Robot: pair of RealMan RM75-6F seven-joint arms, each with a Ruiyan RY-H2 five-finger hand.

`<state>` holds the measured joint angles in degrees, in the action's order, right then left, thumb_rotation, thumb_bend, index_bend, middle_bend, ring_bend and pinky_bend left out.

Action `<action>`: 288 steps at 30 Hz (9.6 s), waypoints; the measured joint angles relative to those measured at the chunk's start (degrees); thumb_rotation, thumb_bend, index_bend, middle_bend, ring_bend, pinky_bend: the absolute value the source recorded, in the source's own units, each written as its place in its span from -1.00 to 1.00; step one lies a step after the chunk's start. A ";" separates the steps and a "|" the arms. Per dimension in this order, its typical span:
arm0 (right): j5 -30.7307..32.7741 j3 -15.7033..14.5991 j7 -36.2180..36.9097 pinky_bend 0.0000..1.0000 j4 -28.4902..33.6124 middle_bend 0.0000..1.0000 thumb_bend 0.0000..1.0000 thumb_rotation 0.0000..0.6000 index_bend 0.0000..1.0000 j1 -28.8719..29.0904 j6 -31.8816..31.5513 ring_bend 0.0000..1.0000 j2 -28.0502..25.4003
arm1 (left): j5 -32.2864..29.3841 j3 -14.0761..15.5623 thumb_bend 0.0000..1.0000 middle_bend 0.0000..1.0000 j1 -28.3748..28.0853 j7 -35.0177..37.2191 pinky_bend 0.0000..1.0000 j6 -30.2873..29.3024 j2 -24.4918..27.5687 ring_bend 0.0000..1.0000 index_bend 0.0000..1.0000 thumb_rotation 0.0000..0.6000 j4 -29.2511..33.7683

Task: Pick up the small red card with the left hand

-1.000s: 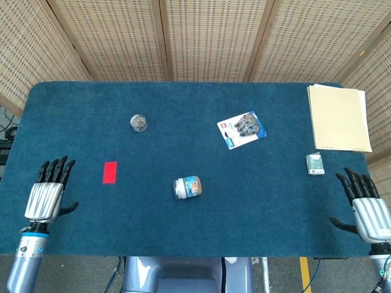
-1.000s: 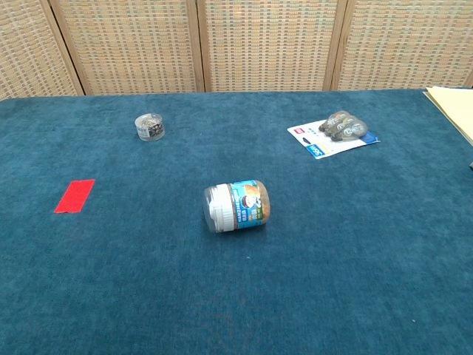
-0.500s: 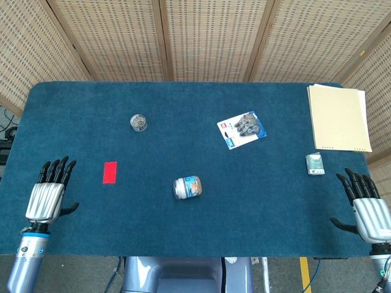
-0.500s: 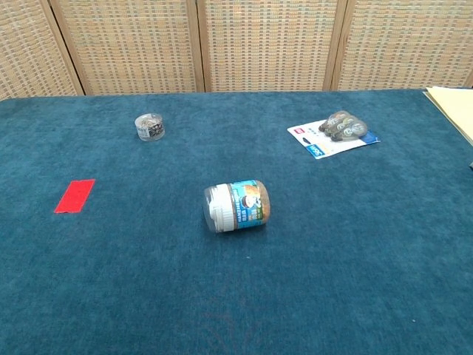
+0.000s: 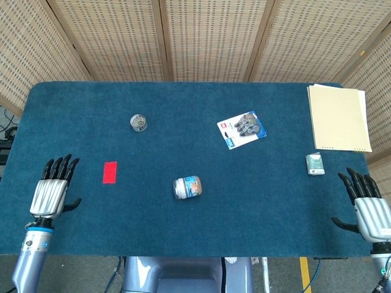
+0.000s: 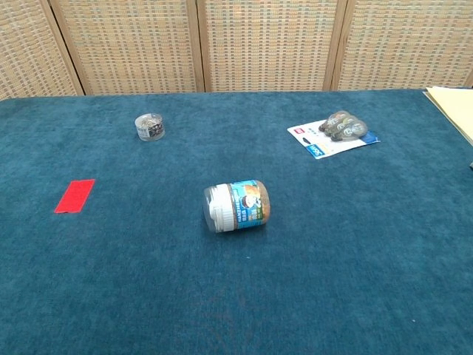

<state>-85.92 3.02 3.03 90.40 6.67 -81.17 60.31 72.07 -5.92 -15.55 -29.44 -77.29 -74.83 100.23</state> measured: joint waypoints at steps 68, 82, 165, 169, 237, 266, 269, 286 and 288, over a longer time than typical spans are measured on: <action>0.14 0.36 4.21 -1.00 -0.97 -1.00 -0.89 1.00 -1.00 -0.07 0.07 -1.00 -0.88 | -16.54 -2.45 -0.48 -1.00 -15.35 -7.06 -1.00 14.44 -17.07 -1.00 -0.96 1.00 -22.53; 0.41 0.48 4.28 -1.00 -1.07 -1.00 -0.89 1.00 -1.00 0.00 0.25 -1.00 -0.81 | -18.16 -2.42 -0.47 -1.00 -16.63 -8.09 -1.00 15.79 -18.31 -1.00 -0.96 1.00 -24.92; 0.74 0.35 3.47 -1.00 -0.74 -1.00 -0.89 1.00 -1.00 0.29 1.12 -1.00 -0.82 | -16.37 -3.31 -0.27 -1.00 -18.54 -7.38 -1.00 14.03 -23.26 -1.00 -0.90 1.00 -32.37; 0.73 0.38 3.45 -1.00 -0.77 -1.00 -0.89 1.00 -1.00 0.28 1.04 -1.00 -0.76 | -16.36 -3.35 -0.26 -1.00 -18.51 -7.03 -1.00 14.58 -22.97 -1.00 -0.63 1.00 -31.92; 0.55 0.42 3.69 -1.00 -0.91 -1.00 -0.89 1.00 -1.00 0.19 0.68 -1.00 -0.65 | -13.55 2.13 -0.25 -1.00 -16.77 -5.00 -1.00 14.27 -15.75 -1.00 -0.05 1.00 -25.94; 0.48 0.42 3.79 -1.00 -0.93 -1.00 -0.89 1.00 -1.00 0.14 0.53 -1.00 -0.64 | -9.92 1.70 -0.25 -1.00 -15.90 -2.14 -1.00 15.93 -19.67 -1.00 -0.04 1.00 -32.95; 0.36 0.39 3.73 -1.00 -0.94 -1.00 -0.89 1.00 -1.00 0.10 0.40 -1.00 -0.59 | -9.85 1.53 -0.24 -1.00 -15.97 -2.15 -1.00 16.21 -20.03 -1.00 -0.02 1.00 -33.49; 0.37 0.37 3.89 -1.00 -0.93 -1.00 -0.89 1.00 -1.00 0.03 0.34 -1.00 -0.67 | -9.20 0.60 -0.16 -1.00 -16.00 -1.88 -1.00 16.84 -21.39 -1.00 0.07 1.00 -35.30; 0.35 0.37 3.89 -1.00 -0.94 -1.00 -0.89 1.00 -1.00 0.05 0.36 -1.00 -0.66 | -9.22 0.52 -0.16 -1.00 -15.97 -1.97 -1.00 16.89 -21.41 -1.00 0.07 1.00 -35.37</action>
<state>-85.57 3.39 6.92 89.46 6.72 -80.82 59.65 62.85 -5.40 -31.53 -31.41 -60.40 -96.24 64.86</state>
